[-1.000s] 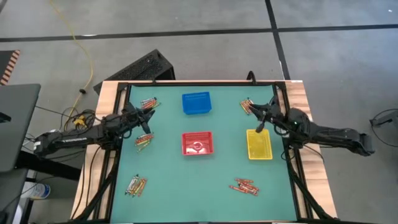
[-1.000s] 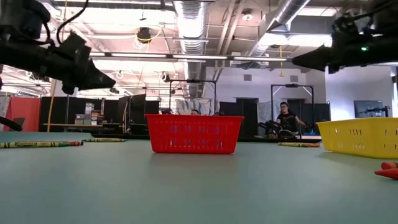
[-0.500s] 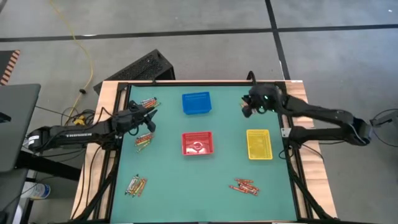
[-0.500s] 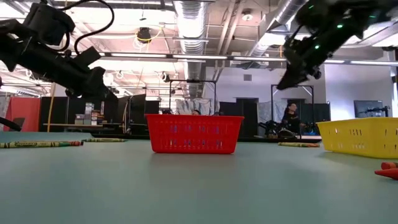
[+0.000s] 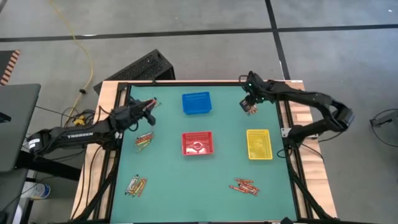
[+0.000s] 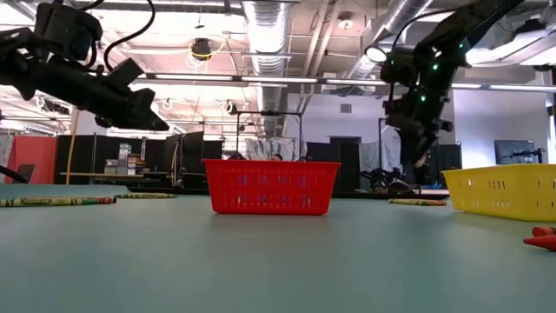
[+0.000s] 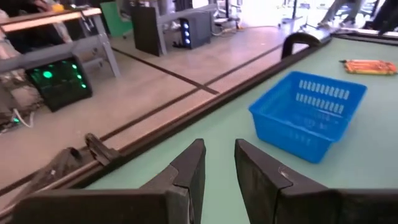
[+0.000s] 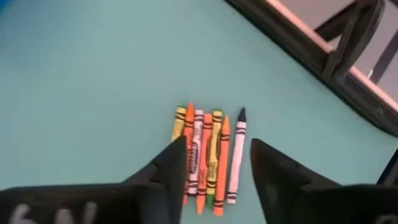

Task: Sort crayons
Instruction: Put the orange crayon into the yellow bin

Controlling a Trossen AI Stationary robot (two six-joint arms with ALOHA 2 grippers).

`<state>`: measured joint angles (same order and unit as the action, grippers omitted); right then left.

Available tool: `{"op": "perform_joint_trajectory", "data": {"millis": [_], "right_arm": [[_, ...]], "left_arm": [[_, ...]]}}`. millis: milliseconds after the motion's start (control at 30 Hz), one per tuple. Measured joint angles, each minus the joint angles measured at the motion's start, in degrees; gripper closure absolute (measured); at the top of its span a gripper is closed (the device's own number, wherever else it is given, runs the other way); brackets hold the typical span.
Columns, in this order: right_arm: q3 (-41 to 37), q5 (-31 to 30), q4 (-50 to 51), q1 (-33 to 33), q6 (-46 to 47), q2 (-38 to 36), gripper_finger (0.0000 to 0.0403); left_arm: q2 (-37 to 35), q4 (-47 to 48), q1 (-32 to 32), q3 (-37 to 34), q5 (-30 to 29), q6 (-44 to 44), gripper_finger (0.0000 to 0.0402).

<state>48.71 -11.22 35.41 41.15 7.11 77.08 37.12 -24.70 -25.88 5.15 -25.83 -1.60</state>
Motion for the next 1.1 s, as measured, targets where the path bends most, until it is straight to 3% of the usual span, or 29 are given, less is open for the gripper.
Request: {"op": "perform_joint_trajectory", "data": {"millis": [133, 333, 600, 1100], "right_arm": [[-0.1, 3.8, 1.6, 1.2, 0.2, 3.3, 0.0189], [-0.2, 3.9, 1.9, 0.7, 1.0, 7.7, 0.0197], [-0.2, 3.9, 1.0, 3.2, -3.4, 10.8, 0.0229], [-0.2, 6.7, 1.1, 5.9, -6.1, 10.8, 0.0324]], "left_arm": [[0.0, -0.3, -2.4, 0.0, 0.0, -0.1, 0.0324], [0.0, -2.9, -6.0, 0.1, 1.4, -0.3, 0.0324], [0.0, -3.0, -8.5, 0.1, 6.1, 0.8, 0.0324], [0.0, -2.6, -8.7, 0.1, 6.1, 1.4, 0.0324]]}}
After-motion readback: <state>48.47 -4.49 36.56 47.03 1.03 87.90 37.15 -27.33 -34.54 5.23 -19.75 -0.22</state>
